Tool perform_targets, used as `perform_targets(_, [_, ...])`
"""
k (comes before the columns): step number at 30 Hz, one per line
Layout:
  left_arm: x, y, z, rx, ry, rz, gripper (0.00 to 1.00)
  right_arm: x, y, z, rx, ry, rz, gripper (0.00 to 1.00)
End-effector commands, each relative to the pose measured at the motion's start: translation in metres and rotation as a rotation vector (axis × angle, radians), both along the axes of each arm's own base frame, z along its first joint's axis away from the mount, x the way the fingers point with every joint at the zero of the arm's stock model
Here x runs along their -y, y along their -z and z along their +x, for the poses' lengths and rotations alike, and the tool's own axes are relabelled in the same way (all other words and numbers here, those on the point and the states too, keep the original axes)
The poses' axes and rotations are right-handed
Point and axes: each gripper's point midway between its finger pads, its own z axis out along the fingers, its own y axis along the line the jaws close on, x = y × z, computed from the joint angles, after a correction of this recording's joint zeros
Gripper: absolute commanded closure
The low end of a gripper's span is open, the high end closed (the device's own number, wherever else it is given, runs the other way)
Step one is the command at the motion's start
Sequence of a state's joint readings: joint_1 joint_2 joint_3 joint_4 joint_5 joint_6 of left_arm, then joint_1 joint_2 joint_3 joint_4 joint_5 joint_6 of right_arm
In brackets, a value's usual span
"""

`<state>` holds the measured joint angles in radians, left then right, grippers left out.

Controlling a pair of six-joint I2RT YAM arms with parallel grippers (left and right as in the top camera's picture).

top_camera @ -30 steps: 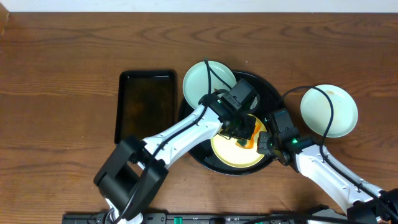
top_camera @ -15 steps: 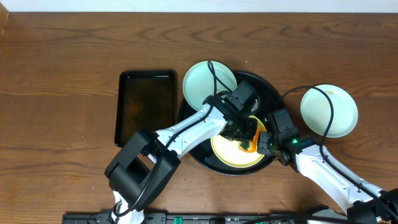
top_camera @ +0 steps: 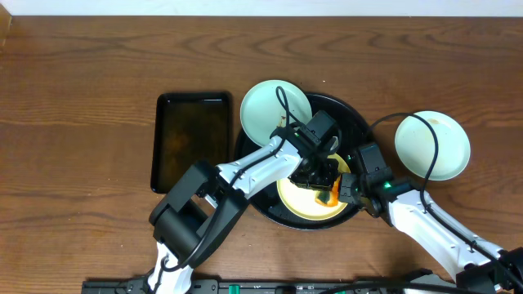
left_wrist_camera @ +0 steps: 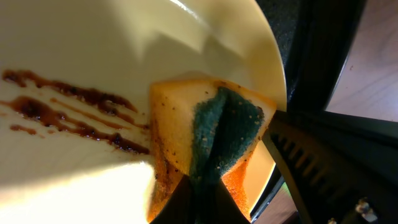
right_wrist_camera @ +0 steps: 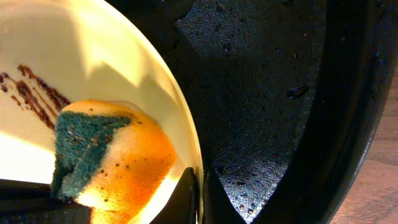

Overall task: Clean dirty plates on tray and stack at the side
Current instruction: 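Scrub the yellow plate with the sponge in the left gripper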

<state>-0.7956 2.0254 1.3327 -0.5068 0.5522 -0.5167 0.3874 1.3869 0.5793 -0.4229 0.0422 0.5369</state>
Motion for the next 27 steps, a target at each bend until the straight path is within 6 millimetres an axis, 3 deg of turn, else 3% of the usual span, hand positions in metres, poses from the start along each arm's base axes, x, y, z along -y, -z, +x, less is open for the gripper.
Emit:
perform_targets(1, [-0.002,0.009,-0.003,-0.031,-0.006,0.012,0.92,0.007,0.003,-0.003,-0.008,-0.007,-0.042,0.99])
perform_targets(5, [-0.018,0.021,0.011,0.047,-0.055,0.118,0.92,0.008,0.003,-0.004,-0.012,-0.007,-0.044,0.99])
perform_targets(14, [-0.081,0.034,0.064,0.230,-0.287,0.402,0.92,0.011,0.005,-0.010,-0.034,-0.006,-0.057,0.99])
perform_targets(19, [-0.101,0.036,0.071,0.218,-0.328,0.449,0.93,0.010,0.005,-0.009,-0.033,-0.006,-0.056,0.99])
perform_targets(23, [-0.100,0.027,0.071,0.210,-0.289,0.412,0.92,0.011,0.005,-0.009,-0.033,-0.006,-0.057,0.99])
perform_targets(27, [-0.080,-0.008,0.060,0.200,-0.205,0.271,0.93,0.011,0.005,-0.009,-0.031,-0.005,-0.057,0.99])
